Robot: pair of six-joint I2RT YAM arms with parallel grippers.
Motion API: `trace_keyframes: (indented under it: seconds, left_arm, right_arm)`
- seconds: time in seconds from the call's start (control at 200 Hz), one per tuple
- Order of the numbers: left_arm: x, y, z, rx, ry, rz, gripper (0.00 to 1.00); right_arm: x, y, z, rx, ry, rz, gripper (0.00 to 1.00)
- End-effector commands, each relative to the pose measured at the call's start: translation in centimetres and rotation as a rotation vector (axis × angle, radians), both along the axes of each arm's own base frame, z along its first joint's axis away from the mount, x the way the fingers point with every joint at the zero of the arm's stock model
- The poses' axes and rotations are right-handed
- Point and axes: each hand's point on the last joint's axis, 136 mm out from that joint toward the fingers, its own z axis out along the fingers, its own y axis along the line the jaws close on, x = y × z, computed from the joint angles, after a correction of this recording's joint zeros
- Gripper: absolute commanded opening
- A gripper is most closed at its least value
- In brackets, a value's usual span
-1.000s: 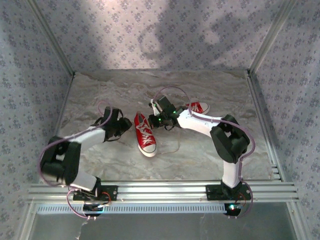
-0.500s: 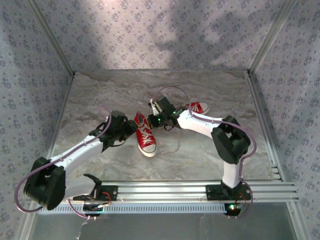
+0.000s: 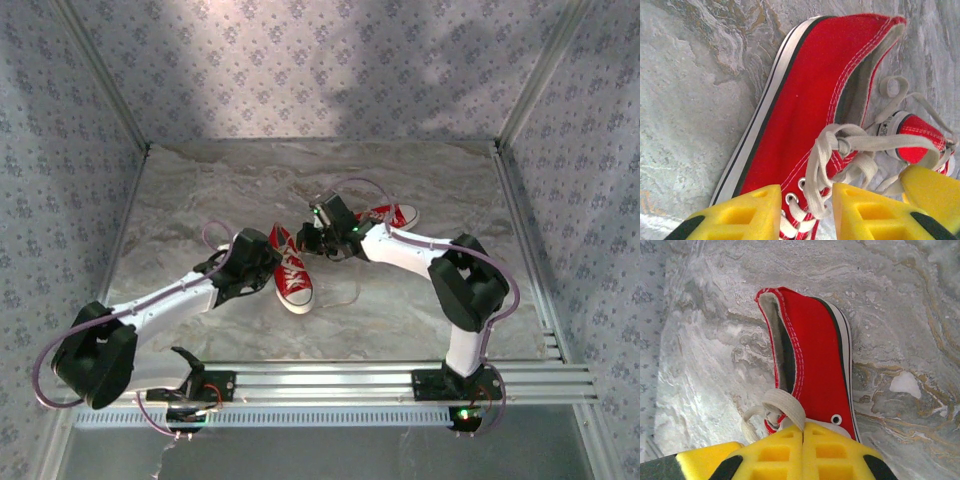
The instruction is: Tie the shoes
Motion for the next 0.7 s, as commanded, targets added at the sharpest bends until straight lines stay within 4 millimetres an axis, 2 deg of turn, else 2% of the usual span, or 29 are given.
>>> trace_keyframes:
  seconds: [0.0,0.15,0.7]
  left_arm:
    - [1.6,-1.0,2.0,-0.058,-0.055,0.047,0.31]
    - [2.1,-1.7,2.5,-0.063,-0.058,0.041,0.30]
    - [2.2,-2.0,1.4,-0.053,-0.032,0.058,0.29]
  right_arm:
    - [-0.1,0.5,2.2,0.090,0.020,-0.028,0.00]
    - [-0.2,0.5,2.0,0.089,0.023,-0.023,0.00]
    - [-0.3,0.3,2.3,0.085,0.010,-0.023,0.00]
